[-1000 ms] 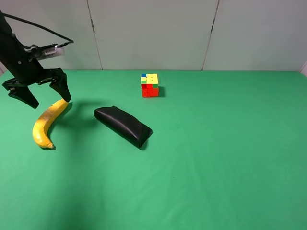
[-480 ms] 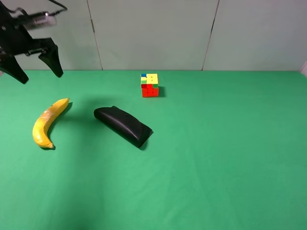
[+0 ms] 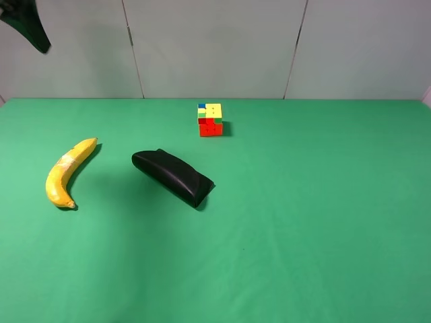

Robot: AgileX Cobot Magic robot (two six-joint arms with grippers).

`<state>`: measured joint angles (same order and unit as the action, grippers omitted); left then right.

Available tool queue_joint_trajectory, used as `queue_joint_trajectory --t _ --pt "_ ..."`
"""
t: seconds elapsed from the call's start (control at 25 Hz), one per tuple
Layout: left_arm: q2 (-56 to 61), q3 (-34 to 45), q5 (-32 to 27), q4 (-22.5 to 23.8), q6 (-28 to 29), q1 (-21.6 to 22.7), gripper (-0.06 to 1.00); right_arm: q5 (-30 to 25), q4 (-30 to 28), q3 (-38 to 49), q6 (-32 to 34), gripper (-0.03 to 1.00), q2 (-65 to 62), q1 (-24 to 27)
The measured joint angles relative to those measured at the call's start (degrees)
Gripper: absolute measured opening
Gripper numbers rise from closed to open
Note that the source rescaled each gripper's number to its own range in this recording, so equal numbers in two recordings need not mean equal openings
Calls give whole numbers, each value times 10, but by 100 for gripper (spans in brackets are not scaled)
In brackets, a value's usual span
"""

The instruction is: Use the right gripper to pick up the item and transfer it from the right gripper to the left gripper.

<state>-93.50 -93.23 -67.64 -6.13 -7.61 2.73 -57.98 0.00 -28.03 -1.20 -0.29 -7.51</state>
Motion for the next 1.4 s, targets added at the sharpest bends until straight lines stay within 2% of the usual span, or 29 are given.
queue_joint_trajectory --t 0.28,0.6,1.0,1.16,1.4 --pt "108 46 0 22 0 0 100 0 0 0 0 100 0 0" --pt "311 246 56 42 0 0 100 0 0 0 0 100 0 0" --pt "586 506 89 49 23 0 100 0 0 0 0 100 0 0" --pt "697 574 97 48 44 0 100 1 0 0 0 100 0 0" --pt "869 637 76 15 49 -4 100 1 0 0 0 100 0 0"
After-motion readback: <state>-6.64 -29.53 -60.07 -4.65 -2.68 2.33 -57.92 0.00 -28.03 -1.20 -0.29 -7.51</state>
